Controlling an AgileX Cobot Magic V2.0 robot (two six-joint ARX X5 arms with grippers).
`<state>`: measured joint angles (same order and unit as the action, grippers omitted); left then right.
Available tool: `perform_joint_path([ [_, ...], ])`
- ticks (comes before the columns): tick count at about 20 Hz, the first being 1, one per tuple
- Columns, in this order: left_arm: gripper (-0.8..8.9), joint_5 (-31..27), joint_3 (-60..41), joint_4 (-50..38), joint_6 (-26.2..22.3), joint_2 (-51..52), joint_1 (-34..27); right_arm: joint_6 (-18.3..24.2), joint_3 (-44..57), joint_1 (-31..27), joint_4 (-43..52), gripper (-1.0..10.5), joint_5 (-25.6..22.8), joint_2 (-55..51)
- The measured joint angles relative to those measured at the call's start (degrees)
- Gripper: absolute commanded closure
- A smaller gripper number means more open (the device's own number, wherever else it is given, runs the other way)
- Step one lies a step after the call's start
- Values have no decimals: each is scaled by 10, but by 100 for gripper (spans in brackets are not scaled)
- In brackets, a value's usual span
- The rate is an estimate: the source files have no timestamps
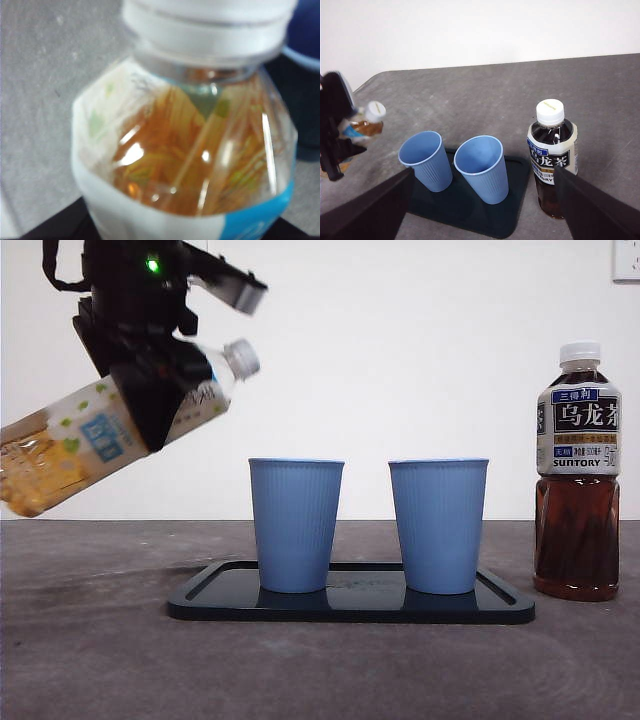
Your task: Pour the drink into the cup
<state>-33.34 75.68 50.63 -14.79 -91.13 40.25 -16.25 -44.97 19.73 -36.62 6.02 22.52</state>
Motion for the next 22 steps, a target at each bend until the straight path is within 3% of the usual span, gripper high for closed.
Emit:
perform_joint_path([
  [7, 632, -113, 0, 28, -32, -31, 32, 0, 0, 0, 0, 504, 0, 0],
  [22, 664, -190, 0, 25, -71, -76, 65, 0, 0, 0, -17, 504, 1, 0],
])
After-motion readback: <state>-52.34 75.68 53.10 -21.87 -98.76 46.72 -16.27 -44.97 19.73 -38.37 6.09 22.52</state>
